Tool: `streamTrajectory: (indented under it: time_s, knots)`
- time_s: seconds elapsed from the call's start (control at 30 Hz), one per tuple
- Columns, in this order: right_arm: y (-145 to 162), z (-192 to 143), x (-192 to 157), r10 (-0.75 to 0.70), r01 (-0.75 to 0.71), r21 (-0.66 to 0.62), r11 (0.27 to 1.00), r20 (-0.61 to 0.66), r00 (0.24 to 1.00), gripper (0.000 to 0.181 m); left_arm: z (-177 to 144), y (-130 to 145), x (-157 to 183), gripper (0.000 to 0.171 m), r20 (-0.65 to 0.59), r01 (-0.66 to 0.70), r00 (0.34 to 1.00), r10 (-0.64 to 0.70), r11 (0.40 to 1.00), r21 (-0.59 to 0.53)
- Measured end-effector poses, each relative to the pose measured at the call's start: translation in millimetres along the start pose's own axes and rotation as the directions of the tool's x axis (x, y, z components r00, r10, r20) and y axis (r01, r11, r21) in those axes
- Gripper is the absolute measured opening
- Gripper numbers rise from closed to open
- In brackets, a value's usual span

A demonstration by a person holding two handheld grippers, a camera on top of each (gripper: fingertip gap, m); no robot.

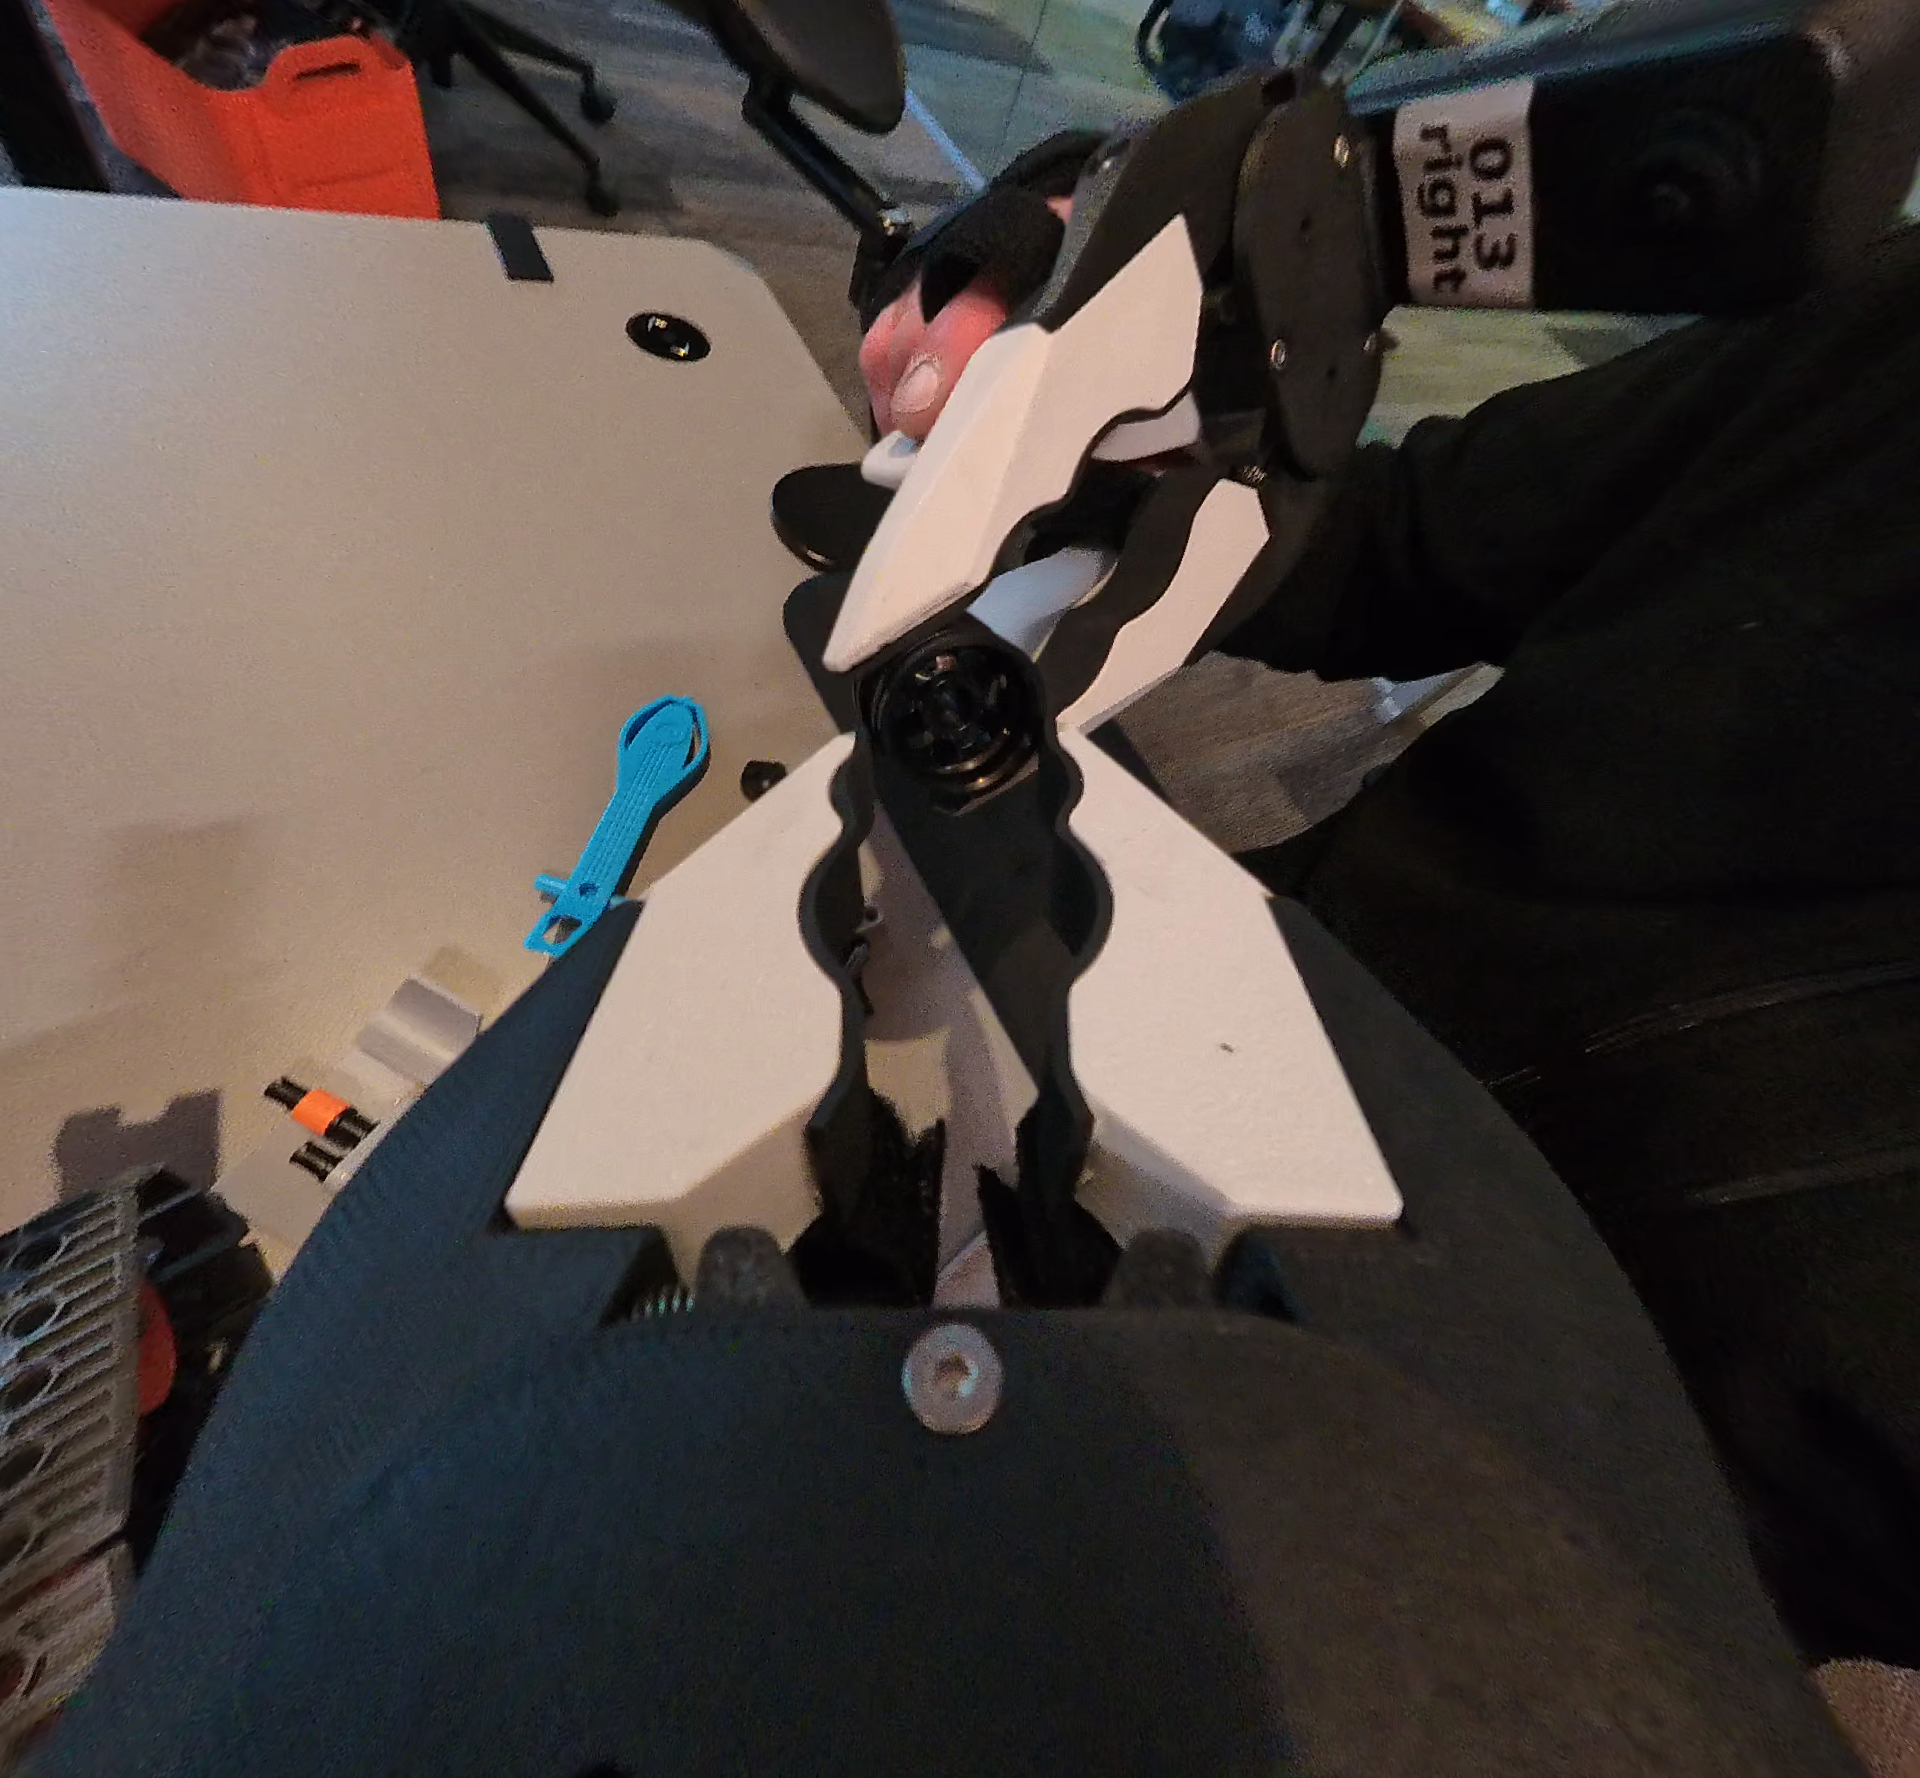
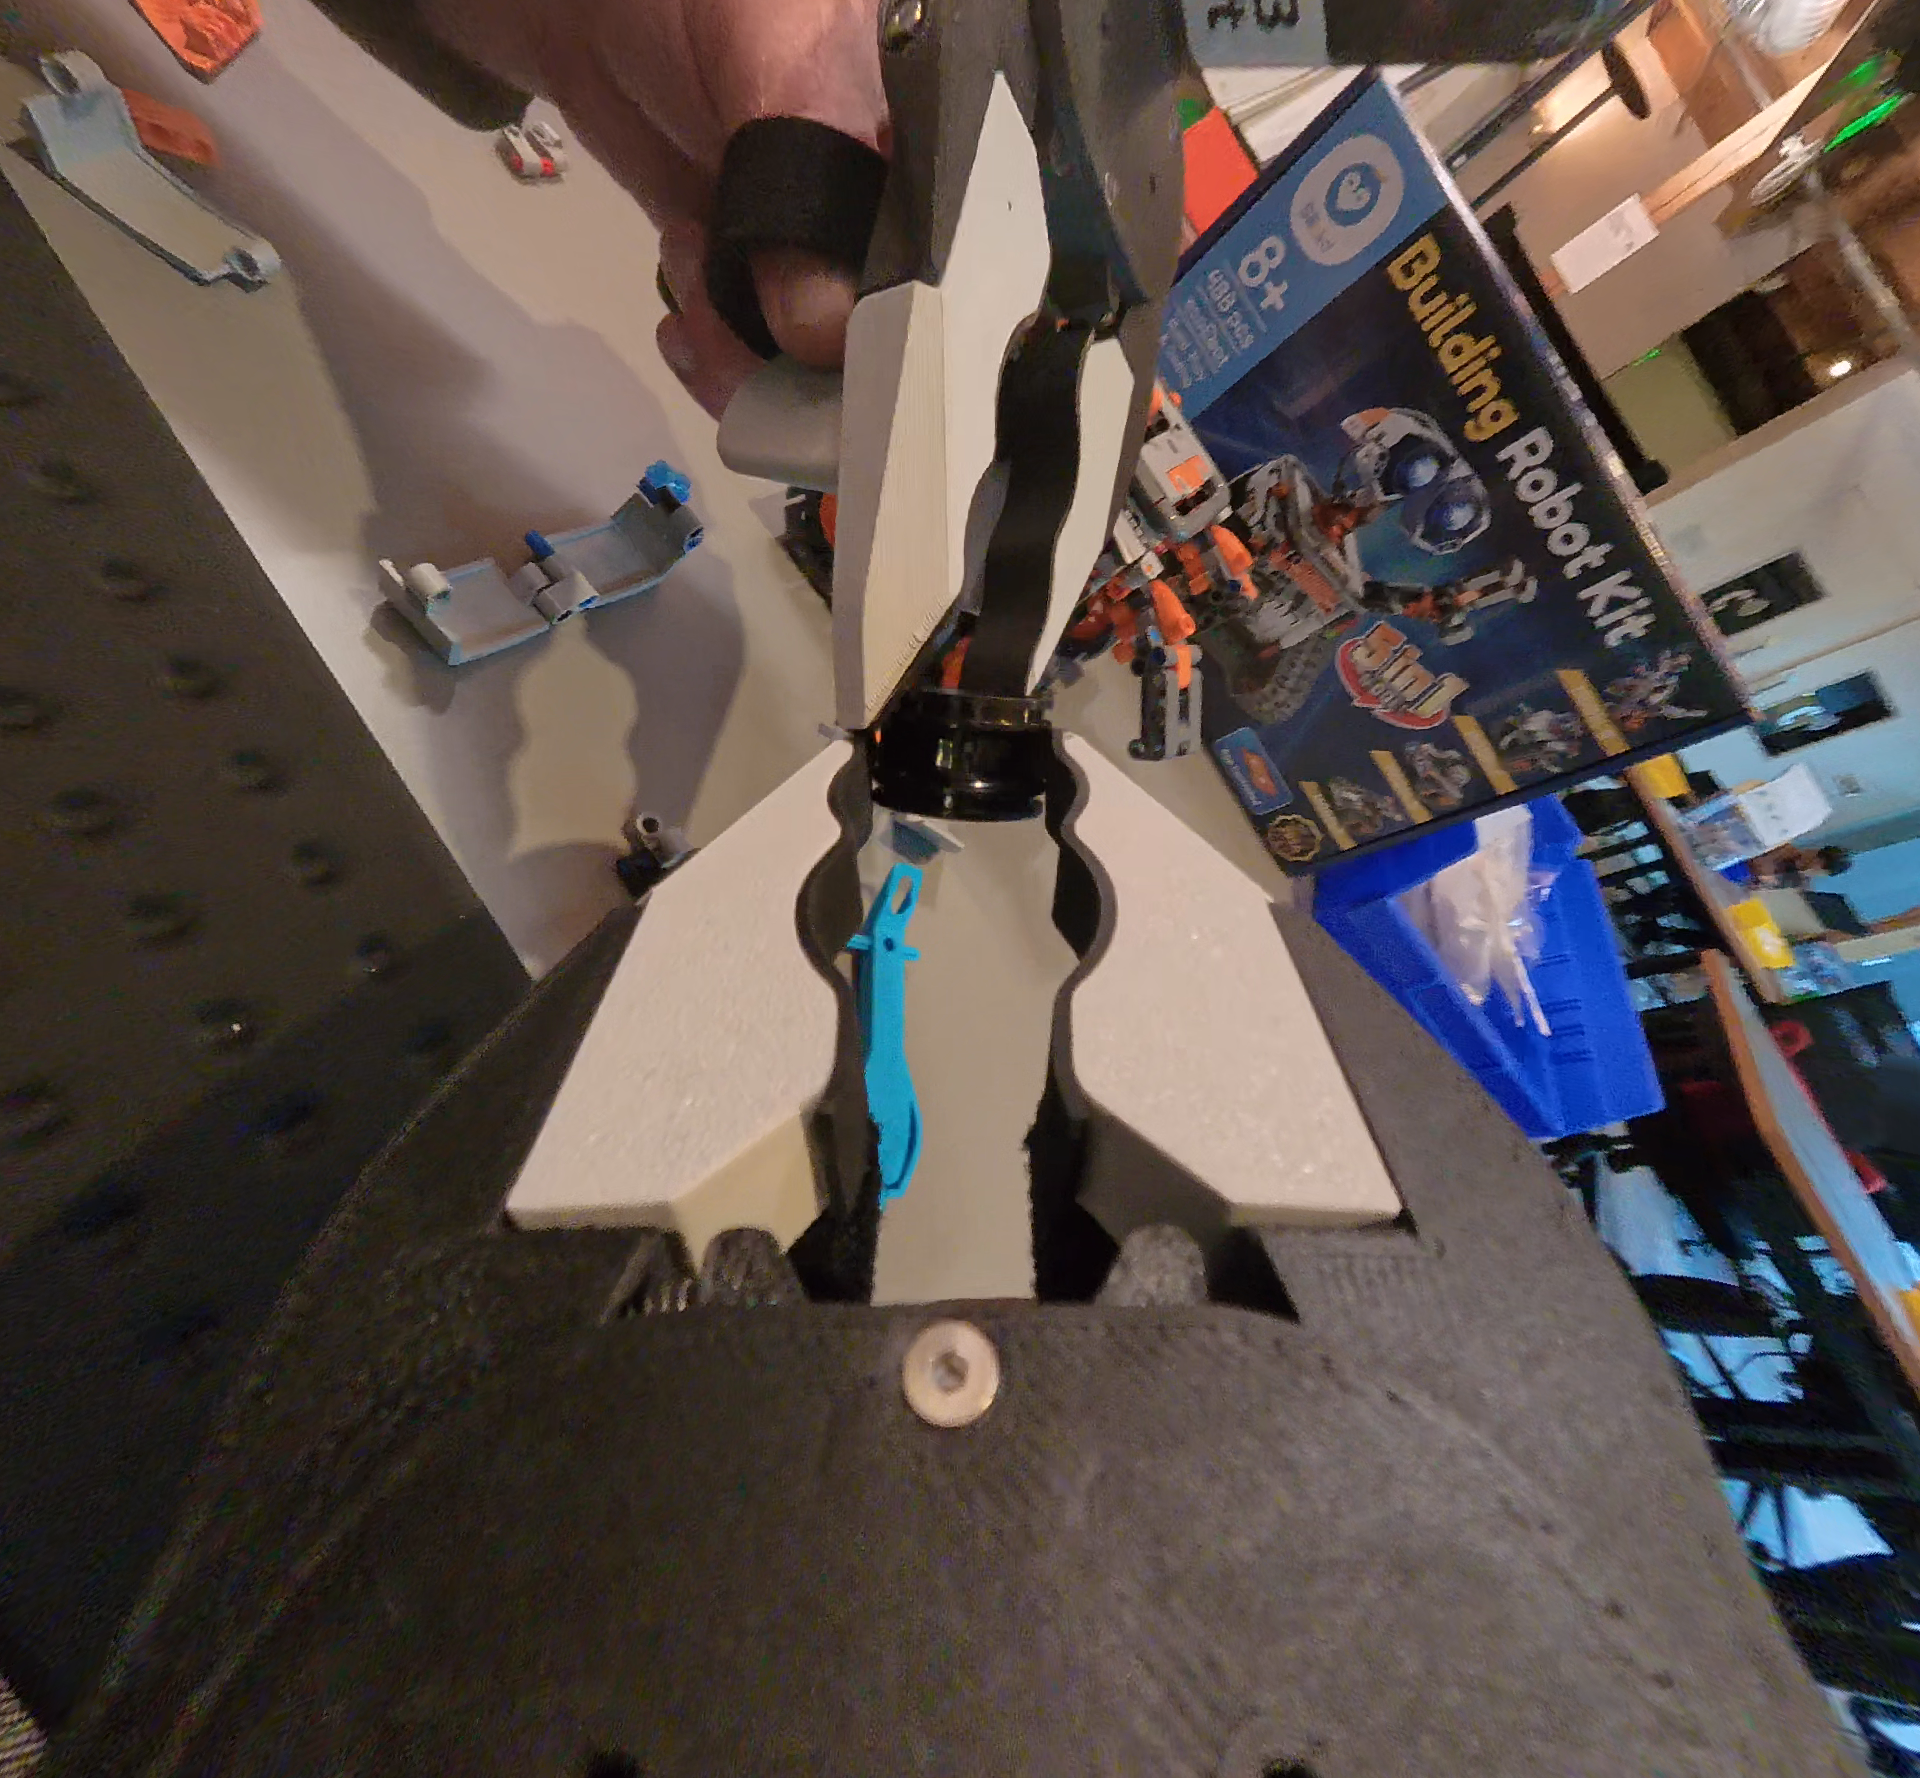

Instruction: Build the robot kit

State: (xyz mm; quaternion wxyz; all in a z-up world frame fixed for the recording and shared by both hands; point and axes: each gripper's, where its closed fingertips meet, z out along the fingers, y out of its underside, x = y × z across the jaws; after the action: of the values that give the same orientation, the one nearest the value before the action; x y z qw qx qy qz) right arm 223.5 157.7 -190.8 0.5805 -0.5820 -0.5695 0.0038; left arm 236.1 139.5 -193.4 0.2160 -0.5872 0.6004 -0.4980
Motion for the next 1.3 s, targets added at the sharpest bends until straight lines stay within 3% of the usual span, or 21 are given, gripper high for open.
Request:
streamTrajectory:
  time_s: [0.2,0.47,0.73,1.03,1.3]
  knots:
    - [12.9,6.9,-15.0,0.056,-0.053,-0.043,0.998,0.082,0.995,0.03,3.6,21.4,-7.7,0.028,0.095,-0.021,0.995,0.038,0.985,-0.172]
    - [27.1,15.6,-27.7,0.139,-0.121,-0.115,0.986,0.159,0.977,0.029,8.0,38.7,-15.4,0.028,0.159,-0.035,0.984,0.084,0.956,-0.29]
    - [29.9,16.4,-35.3,0.25,-0.234,-0.093,0.968,0.23,0.941,0.029,8.1,45.9,-12.8,0.027,0.143,-0.041,0.985,0.092,0.944,-0.327]
    - [33.7,17.8,-38.0,0.284,-0.267,-0.098,0.959,0.258,0.923,0.029,8.2,51.7,-8.7,0.032,0.112,-0.067,0.987,0.114,0.932,-0.356]
    - [44.4,20.2,-45.3,0.32,-0.289,-0.144,0.946,0.288,0.903,0.029,5.6,78.9,-19.8,0.028,0.122,-0.073,0.982,0.146,0.882,-0.465]
